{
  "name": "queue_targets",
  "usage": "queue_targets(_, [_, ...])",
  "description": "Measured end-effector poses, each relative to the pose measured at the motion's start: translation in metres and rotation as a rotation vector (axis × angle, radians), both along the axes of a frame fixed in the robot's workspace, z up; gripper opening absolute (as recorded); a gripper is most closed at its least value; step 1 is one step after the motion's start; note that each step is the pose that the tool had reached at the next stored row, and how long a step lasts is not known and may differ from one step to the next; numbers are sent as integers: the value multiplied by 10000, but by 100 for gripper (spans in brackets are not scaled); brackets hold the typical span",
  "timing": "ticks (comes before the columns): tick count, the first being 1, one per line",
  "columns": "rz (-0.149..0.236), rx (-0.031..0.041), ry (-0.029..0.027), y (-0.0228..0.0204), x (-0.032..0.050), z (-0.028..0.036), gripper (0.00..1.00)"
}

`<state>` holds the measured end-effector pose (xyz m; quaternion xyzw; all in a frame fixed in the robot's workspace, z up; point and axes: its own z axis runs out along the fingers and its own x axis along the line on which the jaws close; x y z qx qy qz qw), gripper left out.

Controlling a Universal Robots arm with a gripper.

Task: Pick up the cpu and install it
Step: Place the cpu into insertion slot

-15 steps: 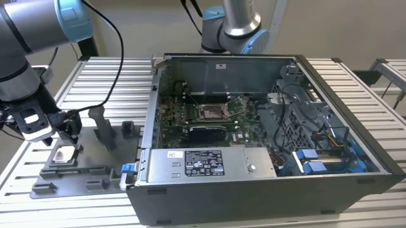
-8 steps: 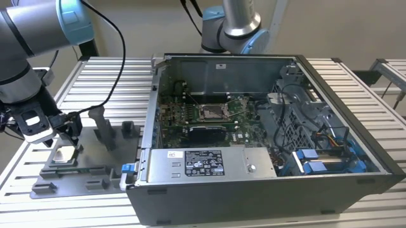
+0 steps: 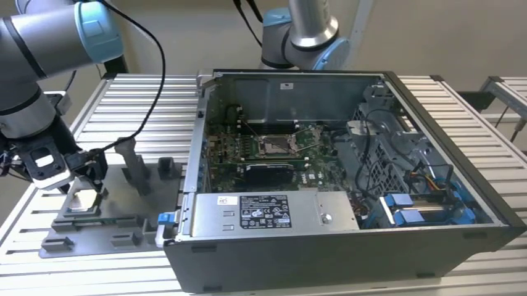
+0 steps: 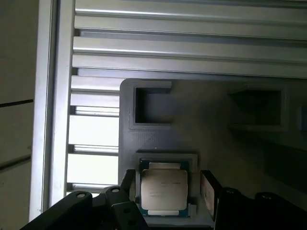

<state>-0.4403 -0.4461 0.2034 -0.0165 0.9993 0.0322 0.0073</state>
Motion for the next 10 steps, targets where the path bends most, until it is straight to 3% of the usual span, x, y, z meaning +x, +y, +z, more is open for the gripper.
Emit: queue_targets(10, [5,-1,0,-71,-8,-74,100])
